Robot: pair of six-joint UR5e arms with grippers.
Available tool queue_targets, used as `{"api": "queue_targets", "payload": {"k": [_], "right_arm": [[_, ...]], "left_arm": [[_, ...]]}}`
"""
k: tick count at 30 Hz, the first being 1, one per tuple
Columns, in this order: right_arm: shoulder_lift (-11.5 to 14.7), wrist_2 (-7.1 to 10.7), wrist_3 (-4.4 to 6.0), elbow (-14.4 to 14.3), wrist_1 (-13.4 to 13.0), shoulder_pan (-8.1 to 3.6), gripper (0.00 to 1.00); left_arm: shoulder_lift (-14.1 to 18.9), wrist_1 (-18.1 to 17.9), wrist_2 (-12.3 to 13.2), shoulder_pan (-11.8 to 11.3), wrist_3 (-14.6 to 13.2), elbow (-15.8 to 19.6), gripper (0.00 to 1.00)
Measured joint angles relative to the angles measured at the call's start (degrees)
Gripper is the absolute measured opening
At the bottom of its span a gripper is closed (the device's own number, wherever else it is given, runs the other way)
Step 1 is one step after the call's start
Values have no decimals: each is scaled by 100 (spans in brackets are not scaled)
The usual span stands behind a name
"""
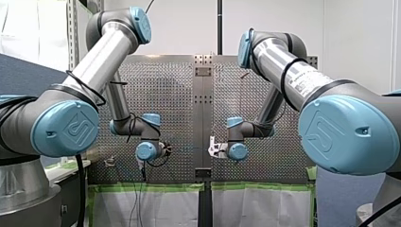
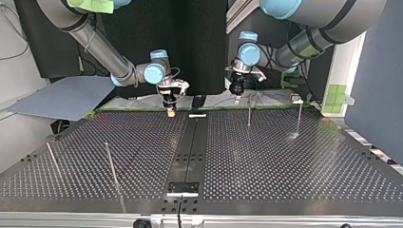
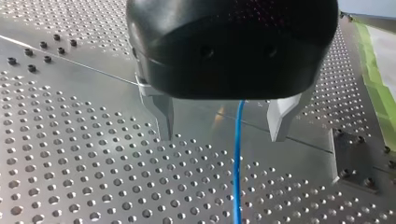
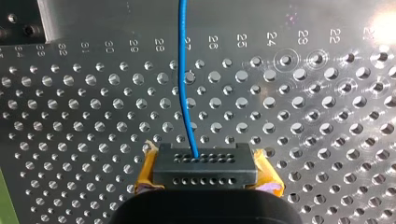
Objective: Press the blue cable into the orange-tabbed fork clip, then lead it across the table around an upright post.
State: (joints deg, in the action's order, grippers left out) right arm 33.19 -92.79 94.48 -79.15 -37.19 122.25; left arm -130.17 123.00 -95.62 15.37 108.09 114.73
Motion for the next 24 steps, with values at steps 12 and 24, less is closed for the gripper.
{"api": "queue_targets", "payload": {"k": [12,24], "right_arm": [[0,46,2,-1,21,12,0],[0,59,-2,0,26,24,0]], "left_arm": [[-349,178,-215,6,-112,-387,100],[-440,332,-775,117,-505,-749,100]]}}
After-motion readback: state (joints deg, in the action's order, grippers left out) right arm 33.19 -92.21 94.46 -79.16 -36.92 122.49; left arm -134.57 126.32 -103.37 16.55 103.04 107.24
